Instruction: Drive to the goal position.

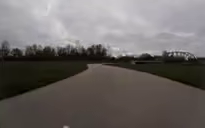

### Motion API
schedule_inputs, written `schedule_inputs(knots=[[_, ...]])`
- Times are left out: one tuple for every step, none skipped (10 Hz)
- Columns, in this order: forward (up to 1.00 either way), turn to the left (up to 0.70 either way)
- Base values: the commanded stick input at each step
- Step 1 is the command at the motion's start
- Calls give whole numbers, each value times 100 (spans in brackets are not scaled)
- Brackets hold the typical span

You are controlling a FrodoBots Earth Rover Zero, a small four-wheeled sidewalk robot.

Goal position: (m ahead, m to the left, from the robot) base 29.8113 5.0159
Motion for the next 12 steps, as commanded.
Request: schedule_inputs(knots=[[100,0],[100,0],[100,0],[100,0],[100,0],[100,0],[100,0],[100,0],[100,0],[100,0],[100,0],[100,0]])
